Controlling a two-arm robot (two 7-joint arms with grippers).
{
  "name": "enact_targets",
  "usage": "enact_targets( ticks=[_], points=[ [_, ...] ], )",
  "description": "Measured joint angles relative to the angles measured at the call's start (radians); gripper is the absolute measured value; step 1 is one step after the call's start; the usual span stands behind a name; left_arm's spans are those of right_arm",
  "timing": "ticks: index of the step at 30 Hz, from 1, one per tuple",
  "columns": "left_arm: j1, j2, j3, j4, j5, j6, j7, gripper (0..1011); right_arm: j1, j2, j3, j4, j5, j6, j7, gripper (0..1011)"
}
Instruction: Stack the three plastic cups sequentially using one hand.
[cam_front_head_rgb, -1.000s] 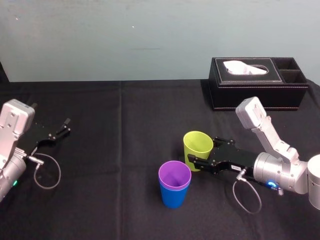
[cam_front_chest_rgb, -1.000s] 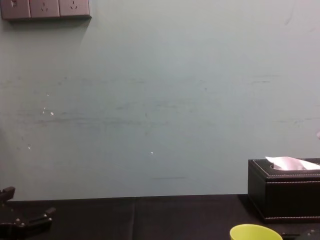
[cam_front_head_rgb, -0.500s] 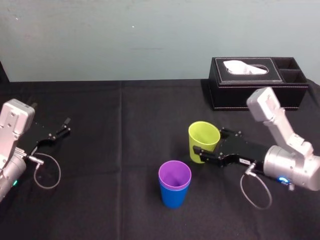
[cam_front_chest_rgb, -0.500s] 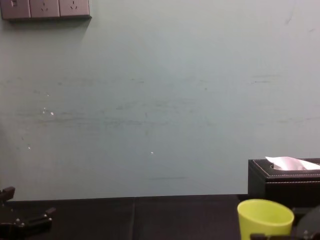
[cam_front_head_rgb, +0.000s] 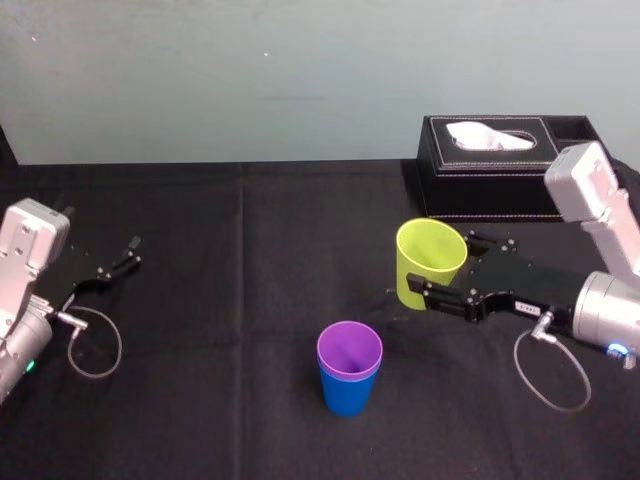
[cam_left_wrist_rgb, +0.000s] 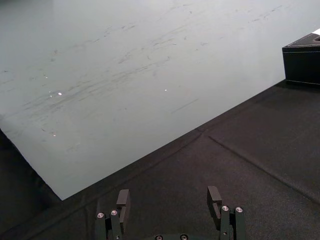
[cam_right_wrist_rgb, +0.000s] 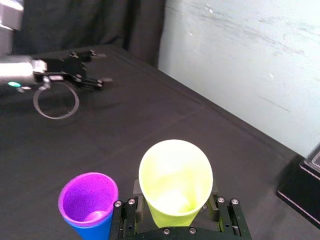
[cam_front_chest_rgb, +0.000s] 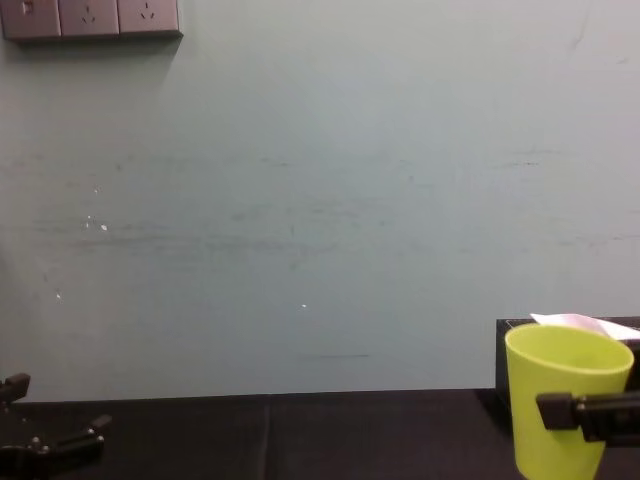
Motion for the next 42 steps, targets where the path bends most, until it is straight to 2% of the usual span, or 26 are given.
enact_targets(
  ticks=[5,11,19,34,42],
  points=[
    [0.000,0.000,0.000,0.000,0.000,0.000,0.000,1010,-0.017,0.034,0.013,-0.057,0.035,0.004,0.020,726],
    [0.000,0.000,0.000,0.000,0.000,0.000,0.000,1010,-0.031,0.058,0.014,-0.101,0.064,0.002,0.029,726],
    [0.000,0.000,0.000,0.000,0.000,0.000,0.000,1010,-0.036,0.082,-0.018,-0.149,0.074,-0.008,0.036,726],
    [0.000,0.000,0.000,0.000,0.000,0.000,0.000,1010,-0.004,0.073,-0.105,-0.164,0.050,0.005,0.042,726],
    [0.000,0.000,0.000,0.000,0.000,0.000,0.000,1010,0.006,0.067,-0.124,-0.149,0.047,0.012,0.038,726]
  ],
)
